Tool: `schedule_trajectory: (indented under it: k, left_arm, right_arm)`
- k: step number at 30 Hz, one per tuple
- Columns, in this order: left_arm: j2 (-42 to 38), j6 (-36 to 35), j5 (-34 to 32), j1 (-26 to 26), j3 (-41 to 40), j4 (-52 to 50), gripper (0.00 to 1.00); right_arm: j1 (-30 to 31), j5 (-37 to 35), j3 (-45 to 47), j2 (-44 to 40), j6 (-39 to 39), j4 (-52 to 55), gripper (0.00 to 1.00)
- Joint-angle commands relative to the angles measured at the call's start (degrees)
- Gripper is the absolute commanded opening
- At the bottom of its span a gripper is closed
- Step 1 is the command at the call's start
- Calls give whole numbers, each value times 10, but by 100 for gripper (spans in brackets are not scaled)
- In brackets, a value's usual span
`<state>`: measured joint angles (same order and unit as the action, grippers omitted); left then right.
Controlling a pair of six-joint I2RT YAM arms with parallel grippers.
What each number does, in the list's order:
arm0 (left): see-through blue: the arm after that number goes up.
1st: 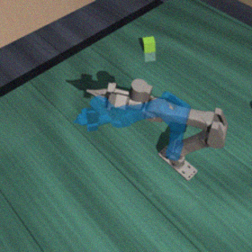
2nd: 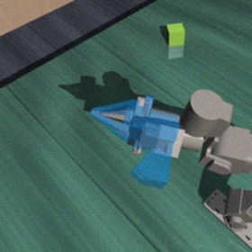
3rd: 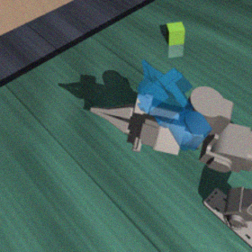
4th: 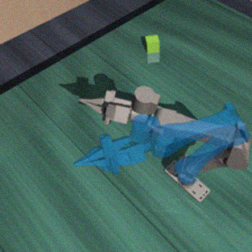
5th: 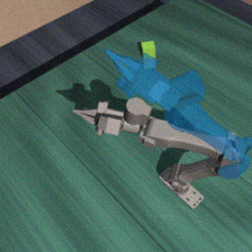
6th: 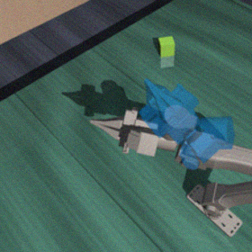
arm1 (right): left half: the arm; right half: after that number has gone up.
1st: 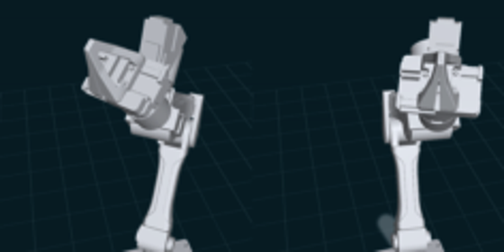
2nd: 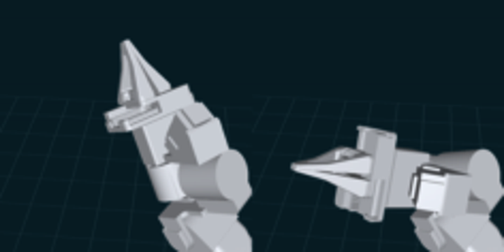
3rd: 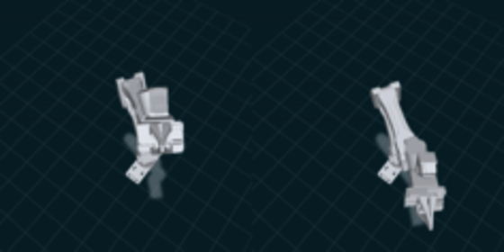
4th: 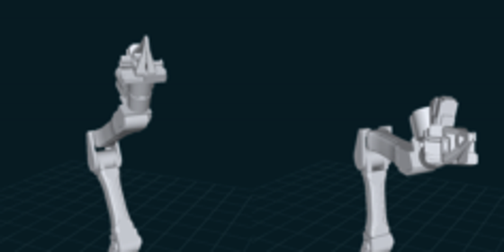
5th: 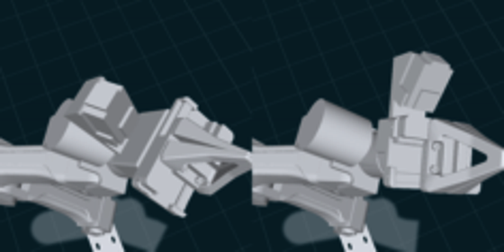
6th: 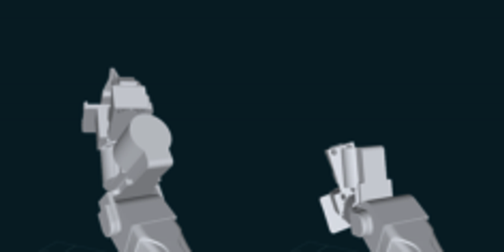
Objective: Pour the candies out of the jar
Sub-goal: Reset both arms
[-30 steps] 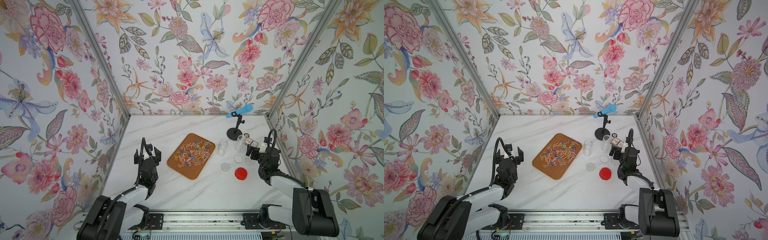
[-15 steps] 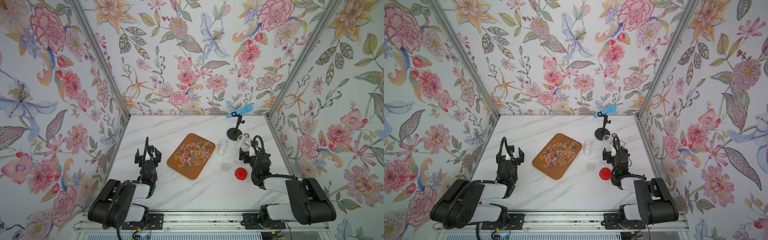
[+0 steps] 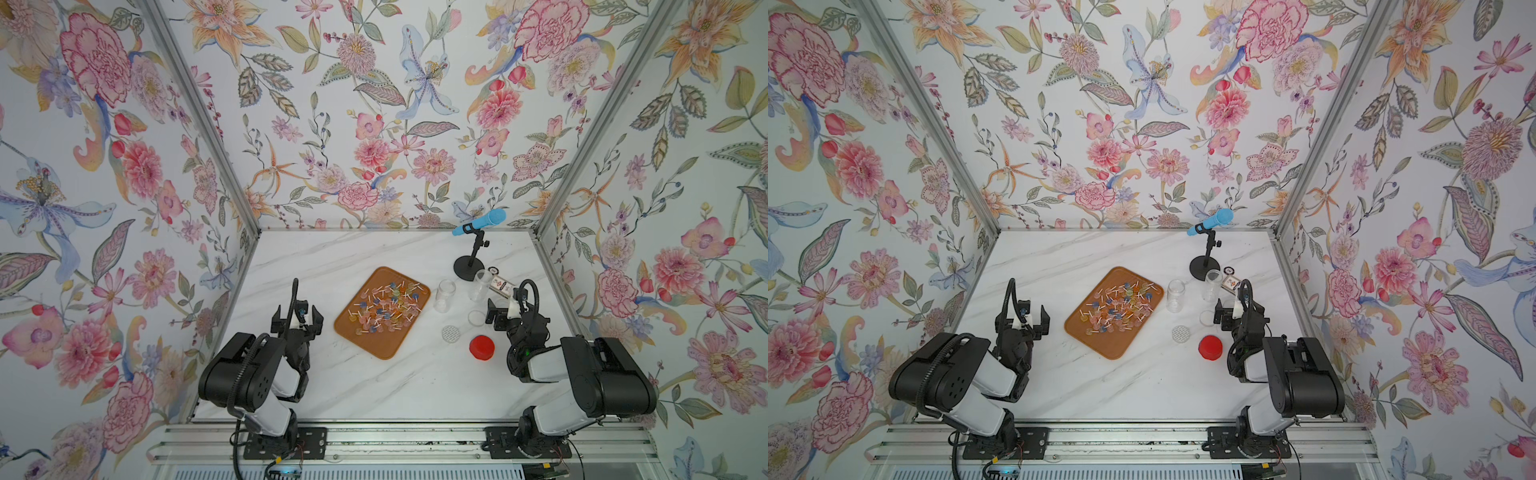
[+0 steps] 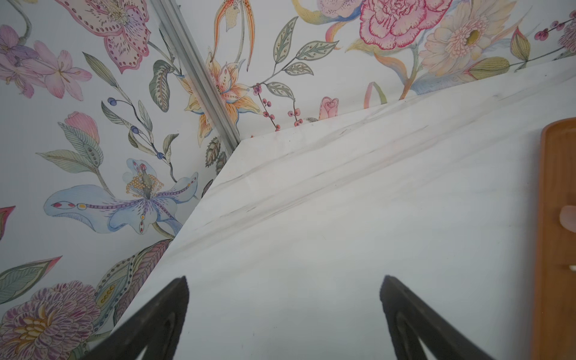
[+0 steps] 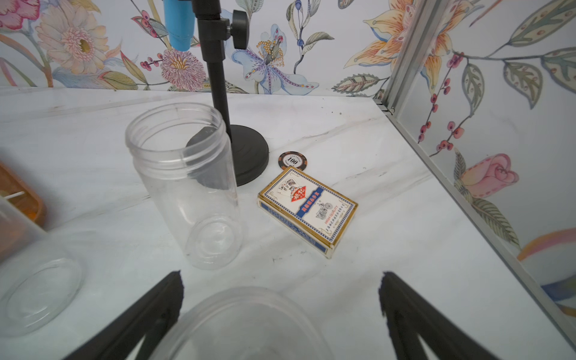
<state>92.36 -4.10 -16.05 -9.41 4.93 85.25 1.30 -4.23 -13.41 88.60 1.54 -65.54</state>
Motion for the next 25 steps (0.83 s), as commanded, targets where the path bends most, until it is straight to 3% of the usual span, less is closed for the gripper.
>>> schedule_trajectory:
  k: [1,6,25]
  left_arm:
    - [-15,9,33,18,30,21,99]
    - [-21,32,45,38,51,-44,99]
    - [-20,47,5,40,71,-48,99]
  right_arm:
    - [7,-58,-25,-3,-17,12,100]
    - [13,-67,-27,0,-11,9,100]
    - [14,-67,-28,-1,-10,12,100]
